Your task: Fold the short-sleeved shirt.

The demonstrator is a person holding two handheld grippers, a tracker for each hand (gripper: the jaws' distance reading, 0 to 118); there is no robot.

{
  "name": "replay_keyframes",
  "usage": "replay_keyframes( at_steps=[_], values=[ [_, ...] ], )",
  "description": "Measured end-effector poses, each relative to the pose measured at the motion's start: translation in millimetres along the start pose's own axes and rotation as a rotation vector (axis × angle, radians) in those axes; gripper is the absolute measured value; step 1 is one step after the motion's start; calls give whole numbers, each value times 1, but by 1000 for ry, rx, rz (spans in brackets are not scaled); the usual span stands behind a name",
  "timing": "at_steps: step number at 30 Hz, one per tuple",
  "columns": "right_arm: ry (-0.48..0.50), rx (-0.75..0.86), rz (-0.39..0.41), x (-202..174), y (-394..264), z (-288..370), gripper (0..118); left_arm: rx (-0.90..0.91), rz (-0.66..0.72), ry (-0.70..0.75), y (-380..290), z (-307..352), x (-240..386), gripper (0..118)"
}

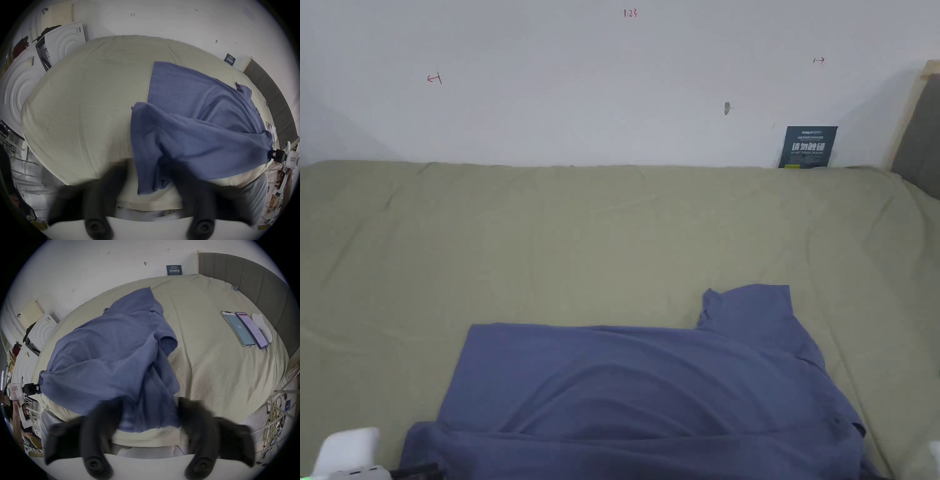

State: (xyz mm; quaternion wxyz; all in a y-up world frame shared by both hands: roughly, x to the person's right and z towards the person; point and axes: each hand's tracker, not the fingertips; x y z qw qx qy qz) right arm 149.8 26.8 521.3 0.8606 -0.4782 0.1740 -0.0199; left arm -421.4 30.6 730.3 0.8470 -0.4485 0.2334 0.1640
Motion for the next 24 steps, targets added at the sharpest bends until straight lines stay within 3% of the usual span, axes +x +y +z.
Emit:
replay_keyframes(
  at_steps=[4, 6, 7, 8, 9, 10, 11, 12, 15, 18, 22, 23, 24],
  values=[
    [-60, 132, 14, -1, 11, 35, 118, 77, -12, 16, 3, 31, 3, 118],
    [-41, 173, 36, -6, 19, 46, 117, 119, -19, 3, 13, 41, 4, 117],
    [-33, 201, 53, -10, 23, 51, 114, 156, -12, -8, 18, 45, 7, 117],
    [-38, 241, 67, -19, 28, 56, 98, 180, -7, -35, 23, 46, 10, 114],
    [-43, 271, 77, -24, 32, 58, 74, 175, -7, -53, 29, 44, 13, 104],
    [-57, 292, 90, -29, 37, 57, 43, 175, -1, -64, 40, 42, 14, 76],
    [-70, 311, 91, -33, 42, 55, 9, 178, -3, -67, 47, 38, 18, 18],
    [-68, 319, 86, -40, 47, 51, 7, 190, -1, -68, 53, 30, 23, 5],
    [-4, 276, 63, -49, 66, 38, 3, 180, 4, -81, 81, 4, 32, 5],
    [-17, 278, 70, -57, 84, 22, 3, 148, 24, -112, 113, -27, 41, 5],
    [-9, 263, 57, -52, 107, 0, 3, 88, -49, -79, 158, -78, 58, 6],
    [-9, 257, 57, -53, 112, -6, 3, 74, -46, -71, 168, -95, 61, 27],
    [-10, 253, 61, -53, 115, -10, 3, 58, -34, -74, 175, -109, 62, 65]
  ],
)
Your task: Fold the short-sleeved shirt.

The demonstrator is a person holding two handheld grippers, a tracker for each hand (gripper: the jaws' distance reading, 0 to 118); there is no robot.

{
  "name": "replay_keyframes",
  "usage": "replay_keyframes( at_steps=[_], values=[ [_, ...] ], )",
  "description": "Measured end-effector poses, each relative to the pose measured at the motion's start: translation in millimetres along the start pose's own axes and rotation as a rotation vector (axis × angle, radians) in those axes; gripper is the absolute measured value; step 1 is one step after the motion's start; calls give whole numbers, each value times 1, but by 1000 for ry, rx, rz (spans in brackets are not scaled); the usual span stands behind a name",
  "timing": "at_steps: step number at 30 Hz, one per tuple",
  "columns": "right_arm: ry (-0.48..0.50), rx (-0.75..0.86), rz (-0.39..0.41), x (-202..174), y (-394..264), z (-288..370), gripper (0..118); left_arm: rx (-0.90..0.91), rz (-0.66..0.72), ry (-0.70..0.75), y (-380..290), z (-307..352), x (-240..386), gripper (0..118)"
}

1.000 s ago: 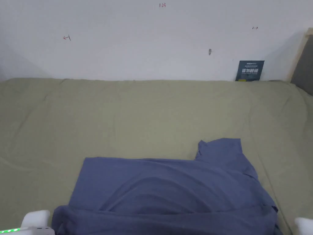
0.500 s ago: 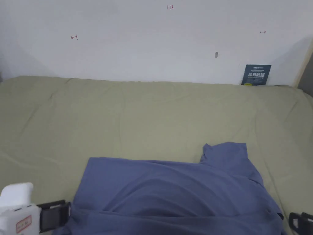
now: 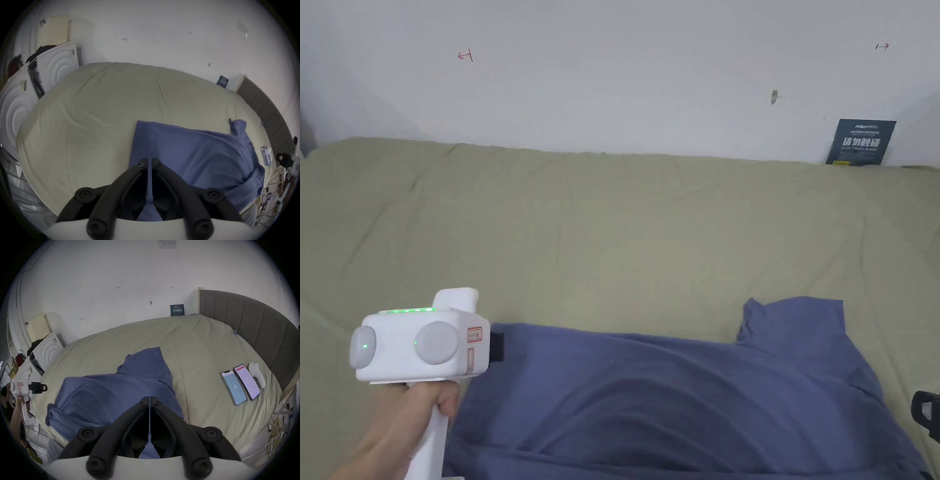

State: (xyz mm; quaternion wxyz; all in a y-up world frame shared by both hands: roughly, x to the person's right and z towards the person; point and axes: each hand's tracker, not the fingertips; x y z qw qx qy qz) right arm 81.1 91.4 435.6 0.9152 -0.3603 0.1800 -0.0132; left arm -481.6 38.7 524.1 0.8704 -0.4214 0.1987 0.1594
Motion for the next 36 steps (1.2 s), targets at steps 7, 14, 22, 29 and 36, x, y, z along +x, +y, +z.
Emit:
replay_keyframes(
  at_steps=[7, 14, 22, 29, 36],
  values=[
    [-27, -62, 23, 11, 7, -42, 3, -67, -47, 93, 30, -60, 14, 112],
    [-48, -99, 9, 26, 14, -69, 3, -159, -50, 51, 34, -100, 13, 109],
    [-66, -151, 60, 46, 34, -105, 3, -145, -98, 29, 38, -81, 14, 1],
    [-28, -332, 59, 50, 55, -162, 117, -143, -85, 28, 36, -82, 16, 1],
    [-37, -449, 79, 47, 50, -212, 116, -144, -82, 23, 38, -86, 14, 2]
  ],
)
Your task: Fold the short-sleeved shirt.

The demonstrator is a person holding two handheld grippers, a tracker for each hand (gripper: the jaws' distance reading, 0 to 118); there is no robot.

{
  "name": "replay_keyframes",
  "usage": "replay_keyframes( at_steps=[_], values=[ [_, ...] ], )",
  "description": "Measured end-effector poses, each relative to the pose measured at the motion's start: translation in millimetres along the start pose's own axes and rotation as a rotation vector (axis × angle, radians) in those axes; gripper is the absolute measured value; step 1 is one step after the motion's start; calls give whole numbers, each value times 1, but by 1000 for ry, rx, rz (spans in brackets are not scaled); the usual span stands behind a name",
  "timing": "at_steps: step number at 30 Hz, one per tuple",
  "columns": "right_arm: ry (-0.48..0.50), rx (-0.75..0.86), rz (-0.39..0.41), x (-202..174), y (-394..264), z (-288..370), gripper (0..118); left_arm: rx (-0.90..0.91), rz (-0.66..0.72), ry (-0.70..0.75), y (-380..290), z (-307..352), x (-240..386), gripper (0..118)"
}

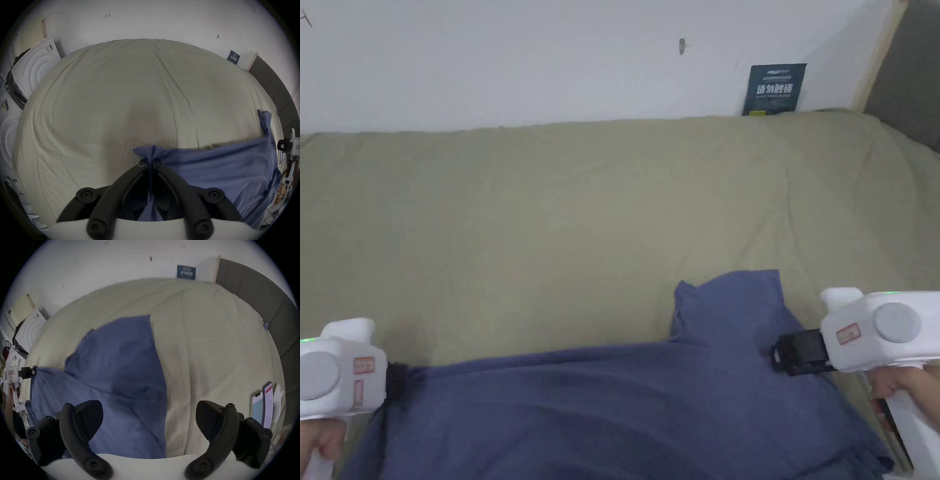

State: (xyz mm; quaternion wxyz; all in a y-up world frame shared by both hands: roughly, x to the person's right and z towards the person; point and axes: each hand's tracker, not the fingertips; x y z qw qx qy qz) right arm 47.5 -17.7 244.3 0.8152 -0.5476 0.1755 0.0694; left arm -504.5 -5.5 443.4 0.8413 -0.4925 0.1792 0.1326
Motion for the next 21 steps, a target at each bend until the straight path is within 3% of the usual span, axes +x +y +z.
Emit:
replay_keyframes(
  at_steps=[2, 3, 6, 7, 9, 10, 11, 12, 14, 21],
  values=[
    [1, -27, 1, 7, 1, -14, 113, 2, -7, 4, -1, -1, 1, 2],
    [-56, -13, 31, 6, -2, -14, 107, 2, -8, 6, -1, -1, 2, 2],
    [-23, 2, 44, -11, -8, 12, 89, 5, -18, 11, -1, -2, 2, 2],
    [-30, 13, 77, -12, -9, 21, 77, 6, -20, 12, -2, -2, 2, 1],
    [67, 26, 59, 18, -1, 12, 9, 9, -18, 14, -2, 1, 2, 1],
    [131, 37, 20, 24, 0, 15, 3, 9, -19, 14, -3, 3, 3, 1],
    [105, 45, 9, 27, 0, 18, 3, 15, -18, 18, -6, 6, 3, 1],
    [33, 106, 76, 3, -11, 37, 3, 32, -11, 19, -8, 10, 3, 1],
    [23, 135, 97, -8, -20, 51, 3, 50, -2, 19, -13, 21, 2, 1],
    [107, 217, 52, -9, -42, 108, 3, 124, -3, -11, -28, 75, -8, 1]
  ],
)
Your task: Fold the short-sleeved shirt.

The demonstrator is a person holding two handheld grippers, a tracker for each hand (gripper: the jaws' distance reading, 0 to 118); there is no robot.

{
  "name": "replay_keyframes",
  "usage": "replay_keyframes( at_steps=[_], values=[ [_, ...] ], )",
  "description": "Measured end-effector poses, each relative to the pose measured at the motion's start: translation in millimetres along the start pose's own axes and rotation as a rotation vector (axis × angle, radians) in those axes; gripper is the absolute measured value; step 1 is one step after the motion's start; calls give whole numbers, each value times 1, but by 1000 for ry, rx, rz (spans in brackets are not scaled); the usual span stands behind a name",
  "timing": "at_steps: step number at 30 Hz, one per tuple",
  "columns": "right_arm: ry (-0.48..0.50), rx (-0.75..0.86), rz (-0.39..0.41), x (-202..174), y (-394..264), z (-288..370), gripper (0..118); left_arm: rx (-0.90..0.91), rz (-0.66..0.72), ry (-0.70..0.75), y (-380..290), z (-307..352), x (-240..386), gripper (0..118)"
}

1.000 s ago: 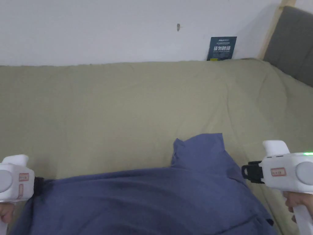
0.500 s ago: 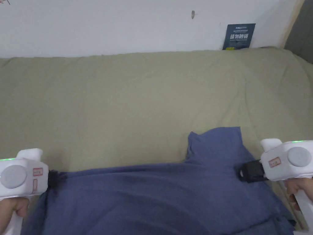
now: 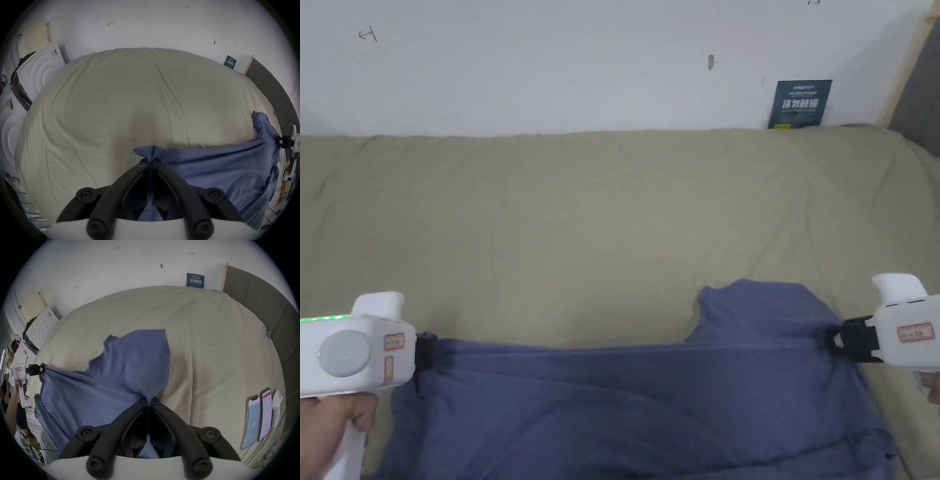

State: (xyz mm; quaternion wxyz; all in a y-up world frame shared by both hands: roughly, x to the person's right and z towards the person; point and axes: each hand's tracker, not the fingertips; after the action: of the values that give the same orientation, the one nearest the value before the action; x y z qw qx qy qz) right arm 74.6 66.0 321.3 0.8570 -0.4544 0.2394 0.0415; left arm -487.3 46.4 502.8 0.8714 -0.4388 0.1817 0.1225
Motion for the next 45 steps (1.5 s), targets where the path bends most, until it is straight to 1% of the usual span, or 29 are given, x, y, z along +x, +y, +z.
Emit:
replay_keyframes(
  at_steps=[2, 5, 9, 12, 18, 21, 28, 30, 34, 35, 36, 37, 38, 39, 40, 41, 42, 43, 44, 45],
  values=[
    [-3, 25, 10, -6, -9, 18, 3, 16, 1, -14, -6, 18, -5, 1],
    [21, 54, -6, -8, -25, 43, 3, 34, 10, -22, -22, 42, -12, 1],
    [42, 93, -8, -14, -53, 74, 3, 62, 24, -32, -51, 72, -21, 1],
    [58, 111, 14, -20, -79, 96, 3, 82, 42, -40, -75, 95, -29, 2],
    [63, 127, 18, -25, -128, 121, 3, 92, 33, -51, -124, 128, -38, 1],
    [62, 109, 20, -25, -152, 126, 3, 81, 30, -54, -147, 134, -41, 2],
    [61, 34, -28, -15, -193, 116, 3, 5, 37, -59, -191, 124, -49, 1],
    [53, 17, -24, -13, -199, 111, 3, -7, 36, -50, -197, 120, -50, 1],
    [55, -25, -45, -9, -205, 100, 3, -50, 34, -49, -205, 107, -53, 2],
    [44, -31, -40, -10, -207, 98, 3, -52, 42, -49, -207, 105, -53, 4],
    [38, -56, -30, -10, -209, 94, 4, -53, 46, -54, -207, 105, -54, 17],
    [39, -78, -29, -11, -210, 91, 4, -55, 52, -58, -208, 106, -53, 17],
    [23, -84, -23, -13, -212, 90, 4, -55, 51, -58, -208, 106, -53, 26],
    [-11, -82, -20, -15, -214, 90, 8, -54, 44, -41, -208, 107, -55, 49],
    [-34, -82, -18, -16, -214, 91, 25, -52, 35, -21, -209, 107, -58, 93],
    [-43, -88, -29, -16, -214, 91, 75, 8, -7, 3, -219, 109, -59, 118],
    [-51, -86, -47, -16, -214, 93, 108, 26, 7, 6, -230, 118, -62, 114],
    [-61, -41, -76, -15, -216, 102, 118, -1, 44, 19, -239, 123, -67, 114],
    [-30, -23, -91, -18, -212, 106, 118, 17, 68, 14, -246, 128, -70, 115],
    [-47, -25, -98, -22, -210, 111, 118, 29, 81, 8, -217, 142, -72, 114]
  ],
)
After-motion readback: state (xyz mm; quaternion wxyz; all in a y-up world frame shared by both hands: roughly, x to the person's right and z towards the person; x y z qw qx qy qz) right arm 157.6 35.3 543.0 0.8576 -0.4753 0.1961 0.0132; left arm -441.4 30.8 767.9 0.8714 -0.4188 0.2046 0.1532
